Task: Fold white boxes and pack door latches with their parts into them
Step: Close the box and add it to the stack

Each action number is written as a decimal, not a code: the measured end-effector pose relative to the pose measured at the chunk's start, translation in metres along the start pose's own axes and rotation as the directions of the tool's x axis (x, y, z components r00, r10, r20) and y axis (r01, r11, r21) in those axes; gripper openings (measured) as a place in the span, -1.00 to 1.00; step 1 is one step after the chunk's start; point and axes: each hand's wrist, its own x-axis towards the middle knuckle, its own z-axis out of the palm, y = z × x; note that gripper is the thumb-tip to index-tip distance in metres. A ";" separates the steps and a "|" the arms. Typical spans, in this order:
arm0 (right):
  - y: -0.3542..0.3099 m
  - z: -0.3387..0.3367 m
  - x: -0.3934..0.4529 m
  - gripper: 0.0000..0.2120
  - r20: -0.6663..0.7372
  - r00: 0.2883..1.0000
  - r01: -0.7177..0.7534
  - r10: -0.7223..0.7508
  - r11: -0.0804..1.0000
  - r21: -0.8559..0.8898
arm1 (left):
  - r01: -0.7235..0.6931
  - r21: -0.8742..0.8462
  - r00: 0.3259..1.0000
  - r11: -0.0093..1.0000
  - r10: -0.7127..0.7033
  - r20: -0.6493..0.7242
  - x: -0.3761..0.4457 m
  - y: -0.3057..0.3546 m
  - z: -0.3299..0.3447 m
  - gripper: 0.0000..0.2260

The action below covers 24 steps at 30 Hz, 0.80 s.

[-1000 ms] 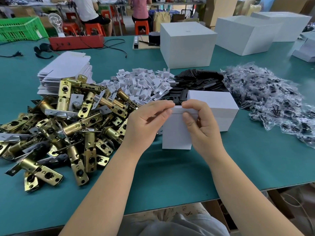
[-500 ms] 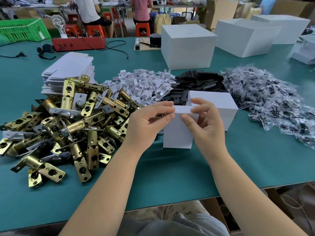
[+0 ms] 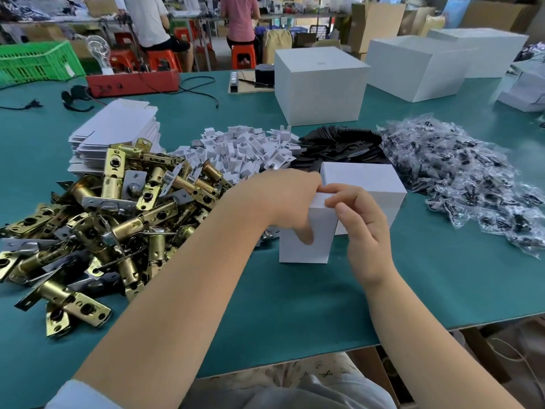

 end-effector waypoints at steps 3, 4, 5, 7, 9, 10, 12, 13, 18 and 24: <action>0.001 0.002 -0.001 -0.69 0.027 0.999 0.035 -0.035 0.999 -0.005 | -0.054 -0.003 0.998 0.999 0.054 0.016 0.005 -0.004 0.000 -0.63; 0.002 0.003 -0.002 -0.64 0.027 0.999 0.047 -0.047 0.999 0.000 | -0.067 -0.015 0.998 0.998 0.067 0.009 0.005 -0.006 0.000 -0.65; 0.003 0.004 -0.002 -0.61 0.027 0.998 0.059 -0.059 0.998 -0.003 | -0.074 -0.037 0.997 0.997 0.074 0.001 0.005 -0.008 0.001 -0.66; 0.004 0.006 -0.003 -0.57 0.035 0.997 0.068 -0.067 0.998 -0.018 | -0.068 -0.102 0.998 0.992 0.066 -0.020 0.006 -0.014 0.003 -0.67; 0.005 0.008 -0.004 -0.54 0.051 0.996 0.076 -0.073 0.996 -0.040 | -0.063 -0.187 0.997 0.980 0.054 -0.051 0.006 -0.022 0.005 -0.66; 0.005 0.008 -0.004 -0.52 0.052 0.994 0.096 -0.092 0.993 -0.070 | -0.065 -0.247 0.996 0.967 0.049 -0.072 0.005 -0.028 0.006 -0.67; 0.007 0.007 -0.005 -0.51 0.038 0.992 0.124 -0.121 0.985 -0.117 | -0.072 -0.433 0.992 0.898 0.021 -0.121 -0.002 -0.042 0.008 -0.70; 0.007 0.006 -0.005 -0.51 0.026 0.992 0.123 -0.121 0.986 -0.115 | -0.080 -0.562 0.989 0.823 -0.002 -0.145 -0.007 -0.048 0.009 -0.70; 0.007 0.010 -0.005 -0.55 -0.039 0.990 0.130 -0.135 0.984 -0.120 | -0.194 -0.959 0.967 0.209 -0.121 -0.222 -0.025 -0.064 0.024 -0.73; 0.007 0.015 -0.004 -0.29 -0.128 0.978 0.118 -0.166 0.940 -0.320 | -0.097 -0.984 0.970 -0.147 -0.236 -0.061 -0.013 -0.027 0.038 -0.86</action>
